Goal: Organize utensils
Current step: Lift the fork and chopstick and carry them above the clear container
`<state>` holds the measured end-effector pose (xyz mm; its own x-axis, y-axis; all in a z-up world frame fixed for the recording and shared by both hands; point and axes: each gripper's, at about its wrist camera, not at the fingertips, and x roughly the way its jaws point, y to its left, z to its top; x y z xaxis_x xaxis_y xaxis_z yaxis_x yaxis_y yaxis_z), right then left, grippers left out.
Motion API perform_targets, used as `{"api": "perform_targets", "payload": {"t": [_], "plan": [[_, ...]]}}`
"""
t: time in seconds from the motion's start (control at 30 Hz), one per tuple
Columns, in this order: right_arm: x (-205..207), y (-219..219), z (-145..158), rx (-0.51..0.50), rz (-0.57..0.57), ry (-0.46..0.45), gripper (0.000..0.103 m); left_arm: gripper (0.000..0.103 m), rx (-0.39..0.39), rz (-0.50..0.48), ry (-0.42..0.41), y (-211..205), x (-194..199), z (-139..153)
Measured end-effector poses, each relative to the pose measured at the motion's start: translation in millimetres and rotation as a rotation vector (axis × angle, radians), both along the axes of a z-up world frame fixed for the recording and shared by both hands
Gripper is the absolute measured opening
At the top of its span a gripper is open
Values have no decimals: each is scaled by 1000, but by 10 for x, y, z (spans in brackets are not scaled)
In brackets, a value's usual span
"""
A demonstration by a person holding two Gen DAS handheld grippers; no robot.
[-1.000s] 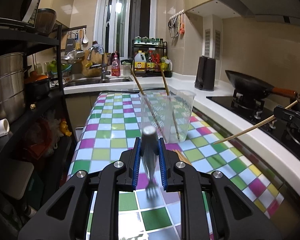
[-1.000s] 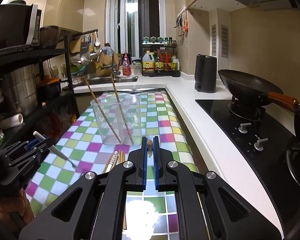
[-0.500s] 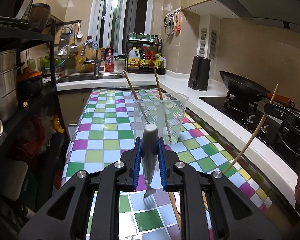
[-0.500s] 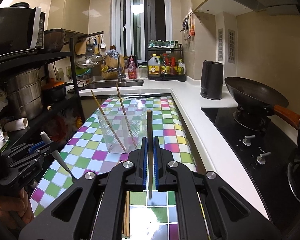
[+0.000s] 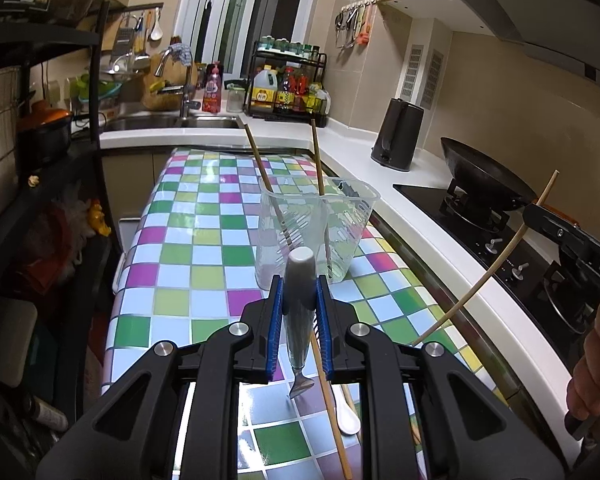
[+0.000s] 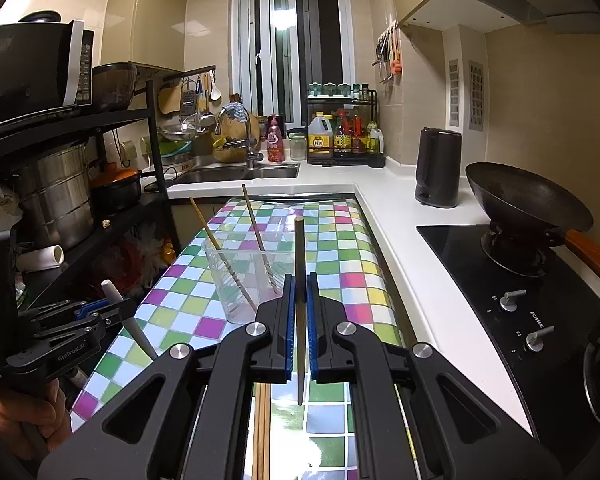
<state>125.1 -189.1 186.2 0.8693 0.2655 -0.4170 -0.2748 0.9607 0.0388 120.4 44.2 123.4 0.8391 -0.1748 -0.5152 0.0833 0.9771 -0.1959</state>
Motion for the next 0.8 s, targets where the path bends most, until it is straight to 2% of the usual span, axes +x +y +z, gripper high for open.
{"api": "perform_targets", "payload": {"t": [0.13, 0.33, 0.5, 0.67, 0.8], "plan": [[93, 38, 95, -9, 12, -8, 6, 16, -14, -8, 28, 56, 121, 114], [302, 121, 460, -5, 51, -46, 6, 16, -19, -40, 34, 88, 371, 540], [527, 201, 805, 18, 85, -72, 6, 16, -4, -76, -4, 72, 589, 1014], [749, 232, 1126, 60, 104, -113, 6, 16, -26, -96, -58, 104, 850, 1453], [978, 315, 1258, 80, 98, -151, 6, 16, -27, -91, -89, 51, 1118, 1564]]}}
